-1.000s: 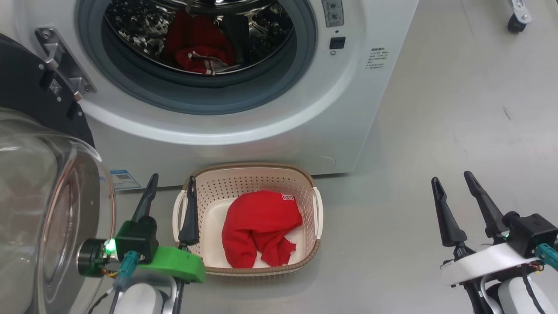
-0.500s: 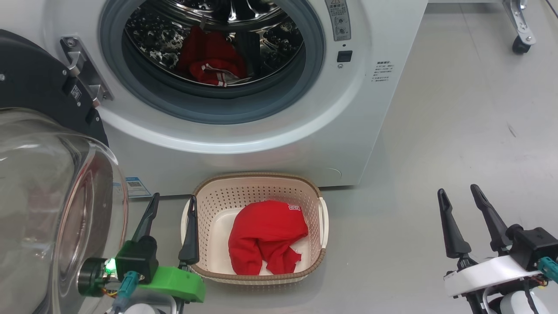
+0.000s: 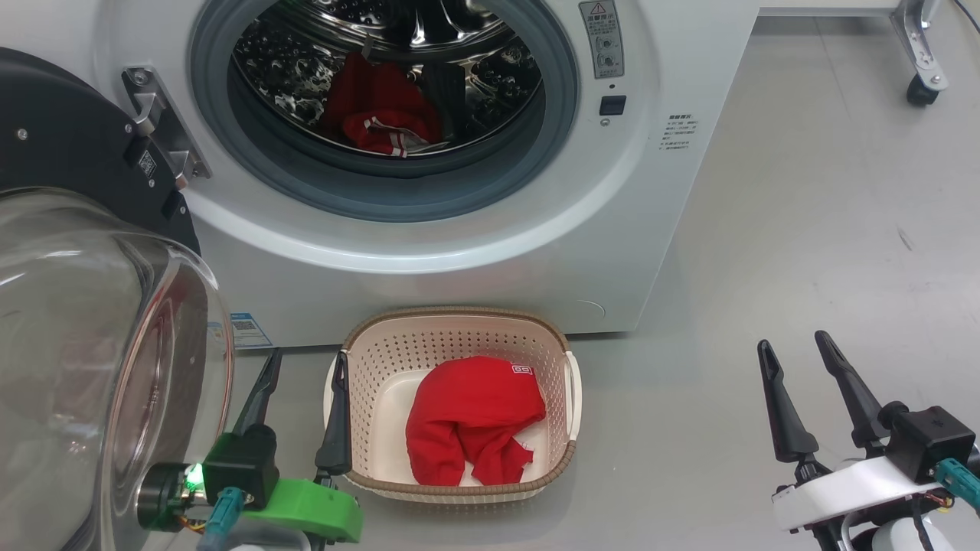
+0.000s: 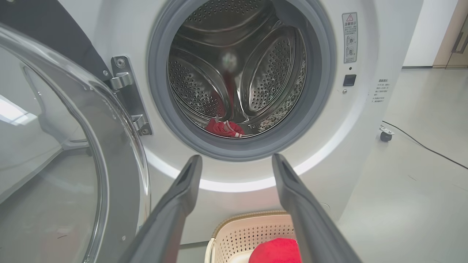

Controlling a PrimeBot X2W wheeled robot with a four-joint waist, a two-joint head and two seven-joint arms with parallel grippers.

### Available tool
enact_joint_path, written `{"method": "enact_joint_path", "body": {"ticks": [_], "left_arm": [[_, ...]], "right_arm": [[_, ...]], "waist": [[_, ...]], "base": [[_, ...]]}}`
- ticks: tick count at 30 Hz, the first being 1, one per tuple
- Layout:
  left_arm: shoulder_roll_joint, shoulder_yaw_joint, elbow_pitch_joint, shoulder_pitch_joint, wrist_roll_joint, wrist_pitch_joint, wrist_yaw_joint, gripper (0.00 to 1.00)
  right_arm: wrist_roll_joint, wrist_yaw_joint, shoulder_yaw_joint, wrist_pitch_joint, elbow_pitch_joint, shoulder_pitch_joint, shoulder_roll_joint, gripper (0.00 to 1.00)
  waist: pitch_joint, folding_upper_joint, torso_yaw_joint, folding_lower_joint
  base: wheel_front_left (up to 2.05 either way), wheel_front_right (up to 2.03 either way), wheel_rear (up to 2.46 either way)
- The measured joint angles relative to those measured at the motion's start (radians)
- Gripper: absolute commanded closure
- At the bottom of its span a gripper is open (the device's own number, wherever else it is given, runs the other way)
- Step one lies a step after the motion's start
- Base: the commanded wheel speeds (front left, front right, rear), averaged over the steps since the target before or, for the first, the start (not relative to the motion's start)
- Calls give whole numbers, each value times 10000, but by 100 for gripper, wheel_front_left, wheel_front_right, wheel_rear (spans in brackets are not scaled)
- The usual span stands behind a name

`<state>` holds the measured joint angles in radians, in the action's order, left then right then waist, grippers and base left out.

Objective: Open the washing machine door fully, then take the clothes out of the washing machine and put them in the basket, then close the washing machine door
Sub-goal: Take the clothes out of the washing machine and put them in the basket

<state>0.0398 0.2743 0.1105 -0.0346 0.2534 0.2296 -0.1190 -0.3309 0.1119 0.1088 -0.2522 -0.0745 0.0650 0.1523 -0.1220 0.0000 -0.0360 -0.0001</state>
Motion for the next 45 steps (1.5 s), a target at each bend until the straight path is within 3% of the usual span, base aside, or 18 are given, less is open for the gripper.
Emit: {"method": "enact_joint_path", "body": {"ticks": [25, 37, 45], "left_arm": [[27, 566, -399, 17, 36, -230, 0, 0], [29, 1446, 374, -1796, 477, -581, -2, 0], [17, 1478, 1381, -3305, 545, -1289, -2, 0]], "right_arm": [[98, 12, -10, 2, 151, 77, 0, 0], [165, 81, 198, 2, 370, -133, 82, 0], [56, 92, 268, 0, 560, -618, 119, 0]], "waist": [[-274, 0, -66, 0], [-956, 0, 282, 1], [-1730, 0, 714, 0]], "base": [[0, 0, 0], [0, 0, 0], [0, 0, 0]]}}
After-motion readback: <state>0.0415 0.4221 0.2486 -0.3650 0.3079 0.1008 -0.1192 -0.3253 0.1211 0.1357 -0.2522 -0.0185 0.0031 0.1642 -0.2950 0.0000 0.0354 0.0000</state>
